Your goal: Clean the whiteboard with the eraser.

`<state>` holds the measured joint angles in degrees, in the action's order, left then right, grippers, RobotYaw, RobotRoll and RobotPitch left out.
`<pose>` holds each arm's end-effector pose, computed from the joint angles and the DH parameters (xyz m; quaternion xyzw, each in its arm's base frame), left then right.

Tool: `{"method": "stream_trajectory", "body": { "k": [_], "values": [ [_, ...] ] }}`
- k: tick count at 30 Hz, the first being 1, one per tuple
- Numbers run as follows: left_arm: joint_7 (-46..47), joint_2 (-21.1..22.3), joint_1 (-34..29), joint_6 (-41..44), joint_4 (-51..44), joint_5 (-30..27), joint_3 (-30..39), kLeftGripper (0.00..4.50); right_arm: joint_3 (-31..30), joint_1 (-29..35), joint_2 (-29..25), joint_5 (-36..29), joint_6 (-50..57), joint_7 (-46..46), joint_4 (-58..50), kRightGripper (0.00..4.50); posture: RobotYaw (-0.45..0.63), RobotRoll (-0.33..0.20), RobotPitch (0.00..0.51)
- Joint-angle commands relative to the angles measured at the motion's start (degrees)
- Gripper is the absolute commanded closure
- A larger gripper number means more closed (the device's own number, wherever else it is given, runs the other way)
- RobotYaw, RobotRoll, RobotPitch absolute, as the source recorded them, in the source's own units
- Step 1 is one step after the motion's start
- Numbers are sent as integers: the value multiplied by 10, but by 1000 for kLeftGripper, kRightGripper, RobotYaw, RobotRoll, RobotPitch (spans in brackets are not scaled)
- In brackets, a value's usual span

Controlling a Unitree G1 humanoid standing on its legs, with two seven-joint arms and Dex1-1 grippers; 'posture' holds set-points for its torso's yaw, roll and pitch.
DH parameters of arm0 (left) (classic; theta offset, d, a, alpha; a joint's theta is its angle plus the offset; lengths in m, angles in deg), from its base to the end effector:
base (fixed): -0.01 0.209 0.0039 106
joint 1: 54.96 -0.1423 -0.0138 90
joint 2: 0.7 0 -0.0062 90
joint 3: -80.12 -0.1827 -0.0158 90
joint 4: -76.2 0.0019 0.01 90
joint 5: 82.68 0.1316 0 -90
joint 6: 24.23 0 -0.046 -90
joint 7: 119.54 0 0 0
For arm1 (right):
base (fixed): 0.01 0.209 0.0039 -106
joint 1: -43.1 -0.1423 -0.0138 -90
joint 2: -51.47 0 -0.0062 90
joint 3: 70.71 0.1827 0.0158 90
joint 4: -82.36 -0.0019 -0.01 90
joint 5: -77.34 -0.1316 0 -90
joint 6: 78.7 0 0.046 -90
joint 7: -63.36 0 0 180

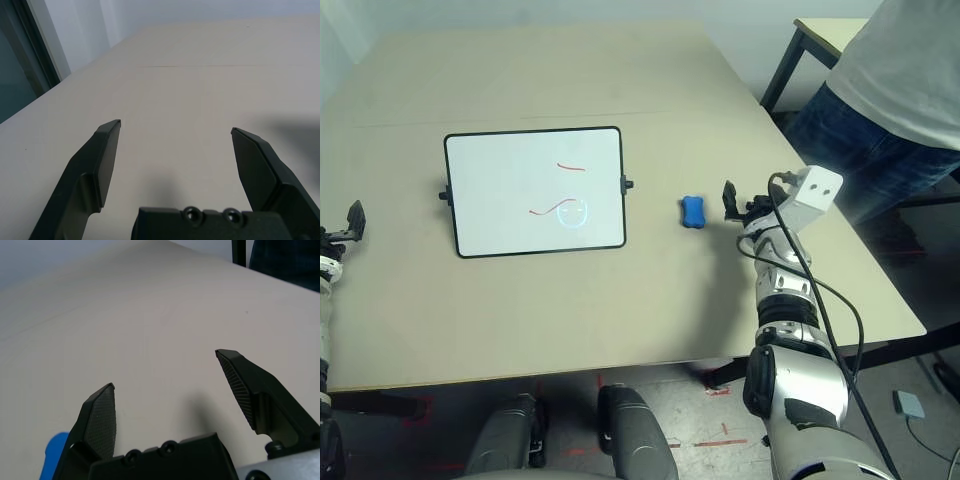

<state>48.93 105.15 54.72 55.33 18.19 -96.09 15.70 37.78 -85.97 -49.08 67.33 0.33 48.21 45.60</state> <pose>0.2296 0.3381 0.1036 0.0791 -0.0742 0.1630 0.9807 0.2965 -0.2888 0.1038 -0.0211 -0.0271 -0.0640 0.9974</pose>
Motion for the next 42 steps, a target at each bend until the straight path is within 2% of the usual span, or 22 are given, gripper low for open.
{"method": "stream_trajectory", "body": {
  "k": [1, 4, 8, 11, 16, 20, 23, 26, 35, 38, 42],
  "values": [
    [-4, -4, 11, 3, 30, -2, -3, 0, 0, 15, 5, -5, -1, -1, -14, 43, 38, 0, 151],
    [-15, -6, 31, 6, 38, -4, -9, 0, 3, 24, 4, -13, 16, 1, -47, 43, 27, 0, 150],
    [-46, 4, 54, 36, -3, -21, -14, 0, 2, 38, -2, -19, 81, 15, -130, 43, 16, 0, 151],
    [-98, 24, 83, 76, -42, -40, -29, 0, -3, 52, -4, -25, 187, 32, -231, 43, 6, 0, 145],
    [-223, 67, 113, 173, -149, -74, -87, 0, -16, 72, 2, -60, 432, 55, -420, 43, 2, 0, 123],
    [-290, 99, 127, 256, -222, -108, -114, 0, -42, 79, 10, -73, 571, 59, -508, 43, 13, 0, 118],
    [-321, 111, 131, 306, -271, -123, -136, 0, -55, 65, 17, -67, 632, 67, -524, 43, 17, 0, 118],
    [-336, 108, 130, 337, -314, -121, -164, 0, -76, 49, 16, -47, 647, 68, -498, 43, 20, 0, 117],
    [-361, 100, 86, 360, -392, -85, -247, 0, -130, 3, 20, -5, 657, 62, -422, 43, 25, 0, 117],
    [-363, 97, 84, 366, -400, -81, -254, 0, -135, -5, 27, 2, 656, 63, -405, 463, 29, 0, 118],
    [-362, 96, 84, 371, -405, -80, -253, 0, -138, -12, 33, 10, 661, 66, -392, 1673, 37, 0, 120]
  ]
}}
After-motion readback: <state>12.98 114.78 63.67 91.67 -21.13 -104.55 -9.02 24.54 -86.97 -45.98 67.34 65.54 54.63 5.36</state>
